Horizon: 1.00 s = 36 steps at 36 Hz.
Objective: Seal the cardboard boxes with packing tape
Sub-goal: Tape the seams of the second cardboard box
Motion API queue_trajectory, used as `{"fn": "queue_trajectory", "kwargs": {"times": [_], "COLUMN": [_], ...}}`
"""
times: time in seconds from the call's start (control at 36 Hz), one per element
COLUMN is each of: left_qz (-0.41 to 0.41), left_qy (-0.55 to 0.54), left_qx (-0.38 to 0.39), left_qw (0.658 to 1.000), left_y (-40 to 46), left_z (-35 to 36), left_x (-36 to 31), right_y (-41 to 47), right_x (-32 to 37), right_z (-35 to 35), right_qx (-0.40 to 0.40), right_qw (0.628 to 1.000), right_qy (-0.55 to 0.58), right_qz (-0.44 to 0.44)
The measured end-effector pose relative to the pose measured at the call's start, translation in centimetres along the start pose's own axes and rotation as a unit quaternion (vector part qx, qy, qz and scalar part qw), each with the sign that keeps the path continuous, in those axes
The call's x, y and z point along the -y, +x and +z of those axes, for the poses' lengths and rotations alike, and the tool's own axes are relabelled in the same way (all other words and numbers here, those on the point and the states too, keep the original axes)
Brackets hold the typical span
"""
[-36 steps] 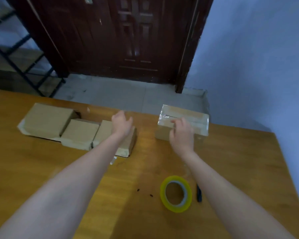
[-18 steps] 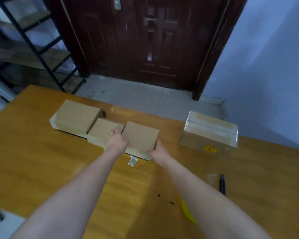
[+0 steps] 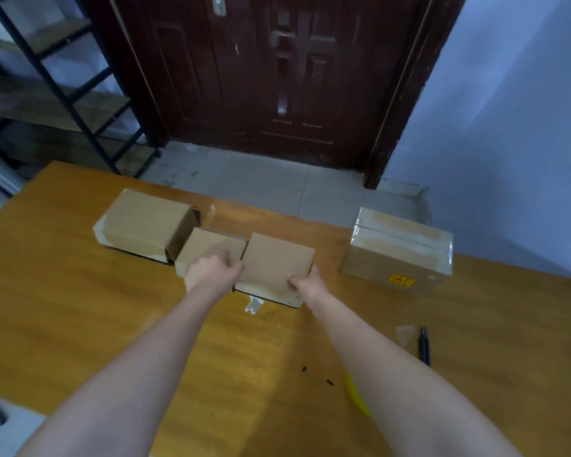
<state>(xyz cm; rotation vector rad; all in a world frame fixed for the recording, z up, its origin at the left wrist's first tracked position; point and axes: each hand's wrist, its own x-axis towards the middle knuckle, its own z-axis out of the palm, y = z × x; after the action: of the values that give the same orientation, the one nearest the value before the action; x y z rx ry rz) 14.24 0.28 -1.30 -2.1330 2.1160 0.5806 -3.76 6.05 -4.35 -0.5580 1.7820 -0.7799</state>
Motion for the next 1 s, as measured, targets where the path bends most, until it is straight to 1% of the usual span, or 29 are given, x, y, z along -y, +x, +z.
{"fn": "queue_trajectory", "kwargs": {"times": [0.06, 0.14, 0.17, 0.25, 0.31, 0.36, 0.42, 0.5, 0.56, 0.64, 0.81, 1.0], "left_qz": [-0.012, -0.034, -0.048, -0.115, -0.140, -0.132, -0.107, -0.061, -0.045, -0.042, 0.004, -0.004], "left_qy": [-0.040, -0.038, -0.043, -0.106, -0.143, -0.158, -0.154, -0.138, -0.129, -0.102, -0.074, -0.040], "left_qx": [-0.010, -0.049, -0.049, 0.014, 0.042, 0.046, 0.060, 0.072, 0.079, 0.093, 0.153, 0.194], "left_qw": [0.999, 0.998, 0.997, 0.988, 0.979, 0.978, 0.980, 0.986, 0.987, 0.989, 0.985, 0.980], "left_y": [0.7, 2.0, 2.5, 3.7, 4.3, 4.8, 4.6, 3.6, 2.8, 1.9, -0.4, -2.1], "left_z": [-1.2, -2.1, -2.1, -1.4, -0.8, -0.4, -0.1, 0.8, 1.3, 2.0, 2.7, 2.4], "left_x": [0.8, 2.3, 2.8, 3.5, 3.9, 4.1, 4.0, 3.2, 2.4, 1.5, -0.6, -2.0], "right_y": [-0.1, -0.2, -0.2, -0.3, -0.1, 0.3, 0.7, 0.3, 0.1, -0.5, -2.9, -5.5], "right_x": [-0.2, -0.6, -0.7, -0.8, -0.9, -0.8, -0.7, -0.8, -1.2, -1.6, -4.1, -6.3], "right_z": [-0.3, -0.8, -1.0, -1.6, -1.8, -1.8, -1.8, -2.7, -3.8, -5.4, -9.0, -10.0], "right_qx": [-0.005, -0.011, -0.009, -0.006, 0.002, 0.001, -0.021, -0.058, -0.072, -0.064, -0.059, -0.059], "right_qw": [1.000, 0.999, 0.999, 0.998, 0.998, 0.998, 0.998, 0.990, 0.984, 0.984, 0.982, 0.982], "right_qy": [-0.016, -0.035, -0.045, -0.057, -0.056, -0.053, -0.064, -0.131, -0.160, -0.167, -0.181, -0.179], "right_qz": [-0.001, 0.000, 0.000, -0.007, -0.014, -0.018, -0.017, -0.012, -0.010, -0.009, -0.019, -0.009]}}
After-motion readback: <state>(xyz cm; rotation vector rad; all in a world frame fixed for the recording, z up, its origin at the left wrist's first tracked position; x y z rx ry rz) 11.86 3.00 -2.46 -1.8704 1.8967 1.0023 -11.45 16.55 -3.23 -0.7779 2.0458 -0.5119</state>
